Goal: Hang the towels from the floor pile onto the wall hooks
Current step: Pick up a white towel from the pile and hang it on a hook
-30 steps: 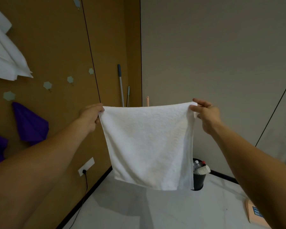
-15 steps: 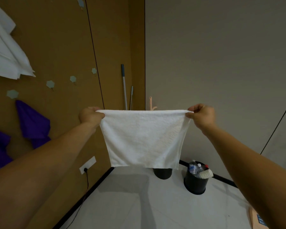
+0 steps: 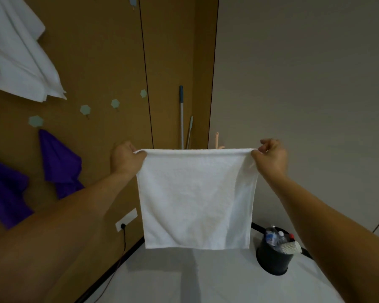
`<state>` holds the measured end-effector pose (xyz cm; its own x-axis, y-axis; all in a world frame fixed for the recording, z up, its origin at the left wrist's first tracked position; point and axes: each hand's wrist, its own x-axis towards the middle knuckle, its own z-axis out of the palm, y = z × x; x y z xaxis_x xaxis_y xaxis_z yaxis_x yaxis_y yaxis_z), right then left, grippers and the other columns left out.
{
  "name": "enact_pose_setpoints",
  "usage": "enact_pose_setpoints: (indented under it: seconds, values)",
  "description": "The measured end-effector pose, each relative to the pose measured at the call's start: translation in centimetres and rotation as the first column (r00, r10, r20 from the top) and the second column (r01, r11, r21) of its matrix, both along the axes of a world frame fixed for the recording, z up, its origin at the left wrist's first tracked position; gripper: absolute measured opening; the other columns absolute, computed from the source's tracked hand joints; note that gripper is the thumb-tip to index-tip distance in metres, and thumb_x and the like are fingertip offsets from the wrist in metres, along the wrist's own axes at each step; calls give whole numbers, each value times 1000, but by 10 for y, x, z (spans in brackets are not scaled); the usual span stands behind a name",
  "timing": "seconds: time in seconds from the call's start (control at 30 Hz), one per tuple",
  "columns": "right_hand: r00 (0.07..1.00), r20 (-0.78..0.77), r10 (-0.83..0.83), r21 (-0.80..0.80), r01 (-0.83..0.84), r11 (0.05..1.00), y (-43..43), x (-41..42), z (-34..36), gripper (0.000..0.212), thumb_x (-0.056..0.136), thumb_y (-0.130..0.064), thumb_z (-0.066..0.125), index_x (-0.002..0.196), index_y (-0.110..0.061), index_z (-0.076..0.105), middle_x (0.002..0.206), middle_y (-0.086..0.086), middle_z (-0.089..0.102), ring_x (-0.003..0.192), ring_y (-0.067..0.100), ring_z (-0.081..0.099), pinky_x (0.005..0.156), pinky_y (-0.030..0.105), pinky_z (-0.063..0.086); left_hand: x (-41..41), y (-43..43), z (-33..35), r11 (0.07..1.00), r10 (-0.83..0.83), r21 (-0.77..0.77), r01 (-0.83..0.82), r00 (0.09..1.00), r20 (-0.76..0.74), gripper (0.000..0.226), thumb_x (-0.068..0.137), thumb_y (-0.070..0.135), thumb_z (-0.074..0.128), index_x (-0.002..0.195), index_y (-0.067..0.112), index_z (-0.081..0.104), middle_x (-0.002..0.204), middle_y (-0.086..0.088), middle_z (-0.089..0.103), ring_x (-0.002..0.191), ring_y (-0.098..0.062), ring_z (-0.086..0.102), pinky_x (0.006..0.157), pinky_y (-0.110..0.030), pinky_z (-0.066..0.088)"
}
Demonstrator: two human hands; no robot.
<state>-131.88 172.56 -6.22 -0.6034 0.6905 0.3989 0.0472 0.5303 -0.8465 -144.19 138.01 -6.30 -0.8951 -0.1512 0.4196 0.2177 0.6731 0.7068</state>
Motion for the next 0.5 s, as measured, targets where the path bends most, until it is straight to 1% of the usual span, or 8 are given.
enact_pose_setpoints:
  seconds: [0.07,0.13,0.2,0.27,0.33,0.37,0.43,0.5]
  values:
    - [997,-79,22,-146,-34,989,-8,-18,2,14,77,-6,59,76,-19,53,83,-2,62,79,19,59,71,35,51,-16,-2,0,999,2,41,0,999,-50,29,78,20,68,65,15,42,94,-8,48,80,-23,48,60,-27,35]
    - [990,-138,-7,-224,-24,974,-16,-39,7,22,77,-4,55,69,-21,43,75,0,56,71,18,53,61,32,45,-34,-3,3,990,-15,139,23,998,-60,27,78,15,65,65,15,41,85,-1,51,73,-18,48,53,-25,33]
    - [983,-182,-19,-273,-32,962,-26,-62,15,19,81,-3,47,75,-21,45,74,-4,49,75,18,49,61,28,41,-51,-3,8,964,-41,260,54,998,-57,27,80,10,61,66,18,39,75,8,50,66,-10,46,50,-21,32]
    - [984,-178,15,-288,-67,955,-36,-84,18,15,87,-6,43,87,-19,49,80,-7,49,84,18,49,70,28,39,-68,-5,13,939,-61,335,80,996,-66,27,83,7,56,68,21,39,73,9,47,62,-6,43,49,-21,31]
    - [984,-115,134,-200,-155,967,-41,-105,18,5,92,-18,47,92,-19,52,84,-6,52,87,19,50,70,30,41,-85,-8,18,925,-86,366,106,994,-68,25,82,2,52,71,23,42,74,8,48,63,-6,44,51,-21,33]
    - [973,-73,218,-128,-226,966,-44,-113,19,6,92,-27,53,93,-21,54,87,-5,54,86,18,51,71,30,44,-93,-10,22,919,-101,374,121,992,-73,24,82,0,49,73,22,45,75,8,48,64,-5,44,52,-20,34]
    - [933,72,352,22,-355,935,-51,-131,23,28,82,-48,69,101,-30,59,97,-10,55,87,10,53,75,30,47,-110,-18,30,899,-132,411,154,988,-82,23,81,-4,43,81,18,49,78,9,49,68,-4,45,56,-17,34]
    - [899,215,382,108,-410,905,-65,-150,28,49,66,-60,78,104,-33,65,101,-13,57,88,7,56,75,30,51,-126,-28,38,861,-149,477,178,984,-98,22,83,-2,41,85,18,51,80,9,50,72,-6,47,59,-16,34]
